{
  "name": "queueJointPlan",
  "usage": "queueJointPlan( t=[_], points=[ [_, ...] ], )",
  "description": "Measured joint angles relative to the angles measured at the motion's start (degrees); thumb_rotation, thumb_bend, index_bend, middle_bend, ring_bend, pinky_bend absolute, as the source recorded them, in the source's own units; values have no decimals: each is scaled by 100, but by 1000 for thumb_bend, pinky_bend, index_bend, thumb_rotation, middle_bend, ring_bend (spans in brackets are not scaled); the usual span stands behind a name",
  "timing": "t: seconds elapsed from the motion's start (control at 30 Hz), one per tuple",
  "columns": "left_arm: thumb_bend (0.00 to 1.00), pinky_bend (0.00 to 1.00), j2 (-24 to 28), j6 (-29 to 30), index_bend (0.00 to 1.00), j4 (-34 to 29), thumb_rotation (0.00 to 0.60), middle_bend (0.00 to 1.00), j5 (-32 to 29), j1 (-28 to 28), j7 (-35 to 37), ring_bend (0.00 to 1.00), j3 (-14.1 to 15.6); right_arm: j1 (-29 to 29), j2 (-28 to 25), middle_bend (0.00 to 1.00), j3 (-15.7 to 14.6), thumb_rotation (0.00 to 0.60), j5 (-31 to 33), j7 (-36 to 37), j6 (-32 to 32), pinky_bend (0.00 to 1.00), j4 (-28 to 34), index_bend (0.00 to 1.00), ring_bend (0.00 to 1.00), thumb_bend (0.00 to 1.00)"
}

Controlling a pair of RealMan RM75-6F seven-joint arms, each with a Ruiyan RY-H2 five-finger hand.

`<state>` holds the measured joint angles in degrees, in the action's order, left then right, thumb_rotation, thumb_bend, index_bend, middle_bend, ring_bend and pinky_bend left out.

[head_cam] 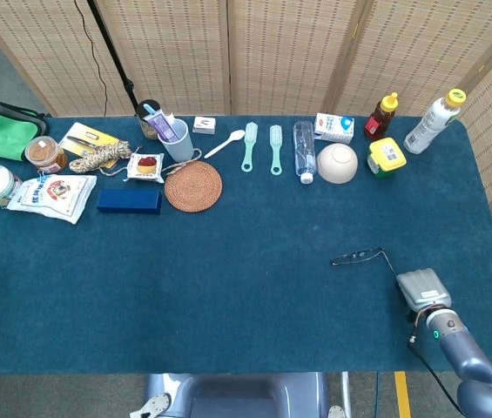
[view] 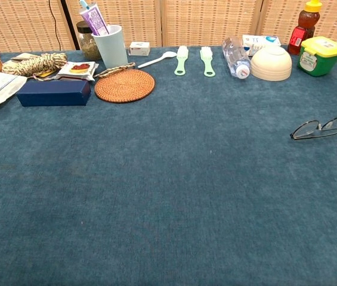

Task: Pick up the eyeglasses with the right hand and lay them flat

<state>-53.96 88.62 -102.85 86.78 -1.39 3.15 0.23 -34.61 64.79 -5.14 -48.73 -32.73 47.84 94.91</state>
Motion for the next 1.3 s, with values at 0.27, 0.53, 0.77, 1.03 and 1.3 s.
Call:
queueJointPlan(
  t=[0.27,0.53,0.77,1.03,1.3],
  points=[
    [341,0,-17,-24,121,3,600,82,-2,13,-6,63,-4,-87,12,537,-22,600,143,-102,40,496,67,628,496,194],
    [340,0,-29,-31,121,-12,600,82,12,22,-29,63,-4,-84,13,537,-102,600,190,-222,204,496,37,628,496,193],
    [340,0,-34,-42,121,-34,600,82,22,29,-52,63,0,-70,46,537,-151,600,246,-272,237,494,-71,628,495,193],
    [340,0,-35,-42,121,-52,600,82,34,45,-67,63,-12,-53,96,537,-226,600,271,-359,253,494,-120,628,495,194],
    [340,0,-29,-41,121,30,600,82,-7,25,13,63,-8,-165,286,537,-242,600,399,-608,247,494,-104,628,495,194]
  ],
)
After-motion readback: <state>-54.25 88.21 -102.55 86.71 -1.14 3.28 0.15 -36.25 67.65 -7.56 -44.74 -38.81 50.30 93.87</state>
